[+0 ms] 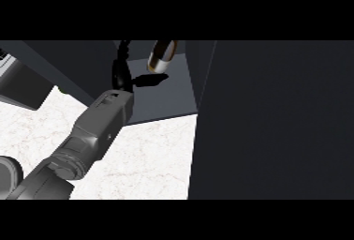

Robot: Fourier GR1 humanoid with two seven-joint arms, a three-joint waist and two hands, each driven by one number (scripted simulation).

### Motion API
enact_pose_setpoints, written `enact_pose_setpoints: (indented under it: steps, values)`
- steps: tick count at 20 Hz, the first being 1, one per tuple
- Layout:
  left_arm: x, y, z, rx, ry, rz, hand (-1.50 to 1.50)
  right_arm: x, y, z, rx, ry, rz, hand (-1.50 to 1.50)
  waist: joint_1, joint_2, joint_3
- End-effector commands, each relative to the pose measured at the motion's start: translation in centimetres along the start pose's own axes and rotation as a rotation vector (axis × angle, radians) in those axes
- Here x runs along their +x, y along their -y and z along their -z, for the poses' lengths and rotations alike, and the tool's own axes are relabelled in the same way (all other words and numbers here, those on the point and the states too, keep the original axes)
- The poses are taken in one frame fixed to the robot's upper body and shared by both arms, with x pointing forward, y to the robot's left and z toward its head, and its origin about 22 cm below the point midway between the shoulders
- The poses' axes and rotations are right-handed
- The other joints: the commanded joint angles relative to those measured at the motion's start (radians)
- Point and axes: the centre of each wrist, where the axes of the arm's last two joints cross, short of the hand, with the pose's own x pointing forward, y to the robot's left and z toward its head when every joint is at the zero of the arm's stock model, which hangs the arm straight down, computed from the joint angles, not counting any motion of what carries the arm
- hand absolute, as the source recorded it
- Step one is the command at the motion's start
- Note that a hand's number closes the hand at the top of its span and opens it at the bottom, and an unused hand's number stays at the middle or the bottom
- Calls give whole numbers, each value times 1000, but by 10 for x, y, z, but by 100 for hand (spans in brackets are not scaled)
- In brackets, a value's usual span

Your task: Pick up the wine, place it into the cabinet and close the cabinet

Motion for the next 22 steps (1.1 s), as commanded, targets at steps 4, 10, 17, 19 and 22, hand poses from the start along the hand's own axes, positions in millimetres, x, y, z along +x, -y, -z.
enact_pose_setpoints:
  steps: [4, 10, 17, 19, 22]
  values:
    - [-5, -30, 18, -159, 86, 19, -150, 1, -1, -4, -6, -5, 11, -150, 32, -15, 3]
    - [31, -8, 18, -354, 230, -335, -150, 3, -1, -3, -33, 0, 8, -150, 91, -41, 3]
    - [37, 3, 11, -452, 272, -563, -150, 6, 5, -15, -75, -47, -4, -150, 132, -61, 6]
    - [48, 31, -6, -510, 236, -585, -150, 9, -1, -10, -94, -58, -8, -150, 145, -66, 6]
    - [36, 33, -17, -561, 238, -576, -150, 6, 4, -14, -125, -55, -11, -150, 175, -77, 7]
